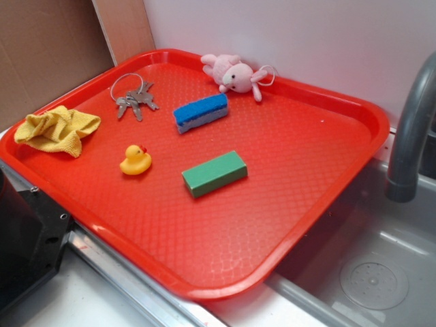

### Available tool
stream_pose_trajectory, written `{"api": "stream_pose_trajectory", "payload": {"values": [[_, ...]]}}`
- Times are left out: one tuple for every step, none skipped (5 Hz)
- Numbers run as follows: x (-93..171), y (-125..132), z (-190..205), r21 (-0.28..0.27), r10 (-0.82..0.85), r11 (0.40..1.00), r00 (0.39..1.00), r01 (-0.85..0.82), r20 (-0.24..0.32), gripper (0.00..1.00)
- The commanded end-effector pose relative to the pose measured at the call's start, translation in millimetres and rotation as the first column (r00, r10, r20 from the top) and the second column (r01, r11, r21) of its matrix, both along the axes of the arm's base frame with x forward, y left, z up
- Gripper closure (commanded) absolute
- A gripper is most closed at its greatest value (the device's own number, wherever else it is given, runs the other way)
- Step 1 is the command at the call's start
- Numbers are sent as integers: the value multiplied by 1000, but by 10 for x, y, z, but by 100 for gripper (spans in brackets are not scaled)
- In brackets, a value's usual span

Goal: Grab the yellow cloth.

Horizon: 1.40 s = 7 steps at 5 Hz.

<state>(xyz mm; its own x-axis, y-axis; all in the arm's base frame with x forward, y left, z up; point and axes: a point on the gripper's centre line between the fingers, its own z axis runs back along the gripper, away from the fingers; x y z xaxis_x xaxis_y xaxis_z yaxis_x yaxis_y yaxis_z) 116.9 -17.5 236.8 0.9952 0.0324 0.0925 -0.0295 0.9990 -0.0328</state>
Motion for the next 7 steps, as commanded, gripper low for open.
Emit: {"api": "stream_pose_trajectory", "payload": {"values": [[0, 0, 0, 0, 0, 1000, 1000, 0, 0, 0], [181, 176, -165, -16, 67, 998, 998, -67, 10, 0], [315, 328, -335, -44, 126, 991, 992, -125, 19, 0], [138, 544, -487, -53, 213, 976, 976, -210, 51, 0], [47, 803, -676, -58, 250, 967, 967, -247, 48, 0], [-65, 964, -858, -40, 294, 956, 954, -292, 60, 0], [-99, 1033, -1086, -4, 308, 951, 948, -309, 74, 0]]}}
